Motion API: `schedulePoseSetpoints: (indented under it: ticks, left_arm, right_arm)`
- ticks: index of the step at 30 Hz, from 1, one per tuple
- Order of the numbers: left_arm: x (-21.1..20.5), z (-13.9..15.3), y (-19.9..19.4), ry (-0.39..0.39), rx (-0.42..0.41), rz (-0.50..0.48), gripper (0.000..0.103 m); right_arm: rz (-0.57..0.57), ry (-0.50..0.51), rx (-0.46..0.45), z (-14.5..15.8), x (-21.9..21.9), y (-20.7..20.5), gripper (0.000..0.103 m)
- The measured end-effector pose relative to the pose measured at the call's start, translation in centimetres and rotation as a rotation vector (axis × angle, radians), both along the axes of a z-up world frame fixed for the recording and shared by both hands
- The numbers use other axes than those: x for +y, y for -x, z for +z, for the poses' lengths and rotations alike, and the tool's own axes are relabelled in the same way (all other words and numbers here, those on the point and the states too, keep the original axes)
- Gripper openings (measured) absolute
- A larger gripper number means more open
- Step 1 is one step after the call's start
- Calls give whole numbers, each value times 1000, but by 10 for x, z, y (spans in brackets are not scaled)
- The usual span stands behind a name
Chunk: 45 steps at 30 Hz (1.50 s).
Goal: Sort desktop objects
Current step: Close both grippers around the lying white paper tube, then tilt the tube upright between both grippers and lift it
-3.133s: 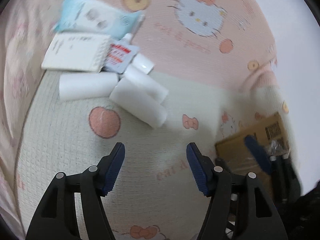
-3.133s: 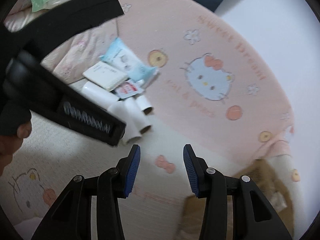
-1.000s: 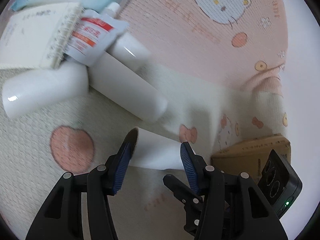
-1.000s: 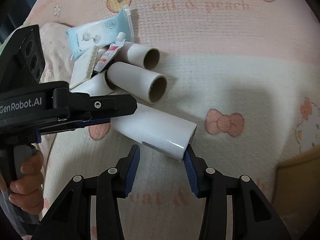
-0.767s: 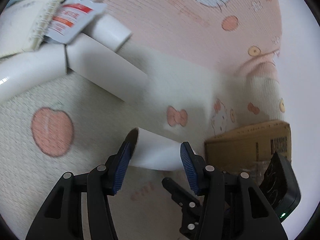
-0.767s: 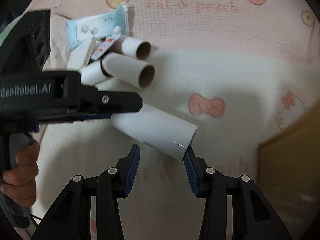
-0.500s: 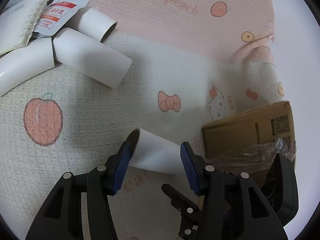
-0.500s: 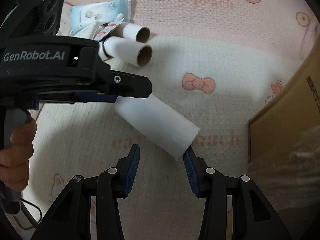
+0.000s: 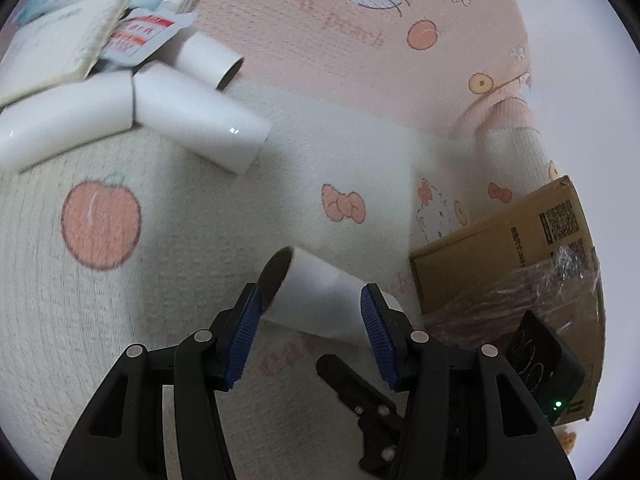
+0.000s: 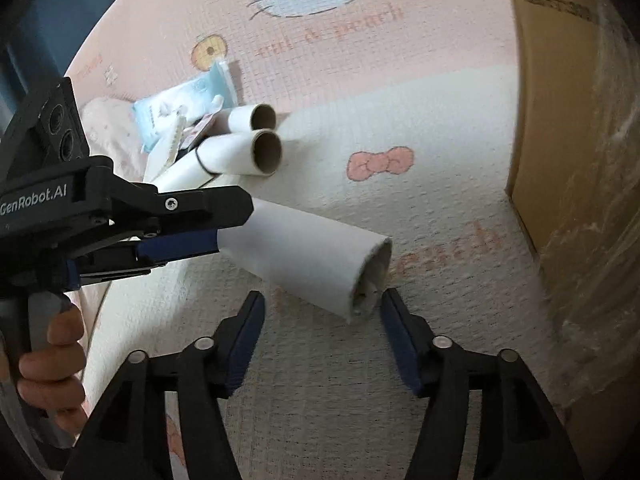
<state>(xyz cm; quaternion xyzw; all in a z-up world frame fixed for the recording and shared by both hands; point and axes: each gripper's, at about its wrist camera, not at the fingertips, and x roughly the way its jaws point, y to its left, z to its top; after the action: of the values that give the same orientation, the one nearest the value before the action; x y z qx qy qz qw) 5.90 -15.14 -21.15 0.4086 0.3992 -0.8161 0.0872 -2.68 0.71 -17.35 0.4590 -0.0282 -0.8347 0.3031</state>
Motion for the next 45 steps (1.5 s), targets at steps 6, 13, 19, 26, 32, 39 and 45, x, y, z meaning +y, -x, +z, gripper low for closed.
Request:
schedulePoseSetpoints:
  ticks: [6,13,19,26,32,39,45]
  left_arm:
    - [-5,-33,-27,-226,81,133,64]
    - [-11,-38,-36,-330,110,212,64]
    - [0,-23,-43,-236,77,190,64]
    - [9,-15,-31,-258,113,154,63]
    - [0,-27,-31,-379,137,210,63]
    - [-5,-19,-18,-341,136,174,55]
    - [-11,-18,0,-324,106,133,48]
  right_arm:
    - [8,39,-43,-4,-8,9,83]
    - [47,7,-27,-3,-13,5,83]
    - [57,-79,10,11,1,-20,83]
    - [80,-182,185,45,13,-26,83]
    - [132,-177,225,49,5,-10,83]
    - [212,-236,263,45,-9,0,83]
    - [226,-237,175,35,-18,14,61]
